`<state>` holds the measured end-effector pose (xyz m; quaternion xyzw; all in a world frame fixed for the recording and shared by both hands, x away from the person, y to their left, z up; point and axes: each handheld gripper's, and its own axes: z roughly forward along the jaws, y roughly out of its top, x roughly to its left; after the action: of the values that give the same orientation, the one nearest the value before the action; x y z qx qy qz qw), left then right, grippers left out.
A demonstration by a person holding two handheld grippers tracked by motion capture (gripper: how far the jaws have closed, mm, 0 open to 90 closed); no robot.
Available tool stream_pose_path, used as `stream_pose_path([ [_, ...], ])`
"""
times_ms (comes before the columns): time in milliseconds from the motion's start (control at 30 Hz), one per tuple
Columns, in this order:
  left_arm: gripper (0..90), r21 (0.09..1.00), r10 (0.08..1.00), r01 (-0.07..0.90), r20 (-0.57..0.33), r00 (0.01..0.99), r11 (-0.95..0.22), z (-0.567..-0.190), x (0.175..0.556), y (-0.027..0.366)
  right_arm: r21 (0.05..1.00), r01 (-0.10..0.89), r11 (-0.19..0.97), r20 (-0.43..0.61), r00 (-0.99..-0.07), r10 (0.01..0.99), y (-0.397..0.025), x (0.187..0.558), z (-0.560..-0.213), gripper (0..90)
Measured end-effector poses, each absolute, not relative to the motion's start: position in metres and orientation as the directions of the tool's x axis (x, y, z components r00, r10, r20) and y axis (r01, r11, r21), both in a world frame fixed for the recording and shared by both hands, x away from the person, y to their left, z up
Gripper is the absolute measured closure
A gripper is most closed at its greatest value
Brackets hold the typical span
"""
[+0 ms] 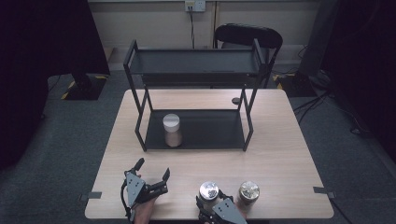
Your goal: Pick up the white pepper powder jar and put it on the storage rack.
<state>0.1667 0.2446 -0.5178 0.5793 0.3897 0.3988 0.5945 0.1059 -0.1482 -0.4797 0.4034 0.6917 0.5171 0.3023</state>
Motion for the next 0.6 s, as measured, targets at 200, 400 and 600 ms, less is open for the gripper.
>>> stream_pose_path([
  [200,0.0,1.0,0.926,-0.023,-0.001,0.378,0.011,-0.5178,0.1667,0.2446,0.958,0.256,0.131,0.013,-0.494,0.869,-0.15,0.1075,-0.4782,30.3],
  [400,0.1,1.0,0.925,-0.022,-0.001,0.38,0.011,-0.5177,0.1668,0.2449,0.961,0.246,0.124,0.015,-0.495,0.869,-0.1492,0.107,-0.4773,30.3],
  [600,0.3,1.0,0.924,-0.022,-0.001,0.382,0.011,-0.5177,0.1669,0.2452,0.961,0.24,0.137,0.001,-0.499,0.866,-0.148,0.1078,-0.4756,30.3],
])
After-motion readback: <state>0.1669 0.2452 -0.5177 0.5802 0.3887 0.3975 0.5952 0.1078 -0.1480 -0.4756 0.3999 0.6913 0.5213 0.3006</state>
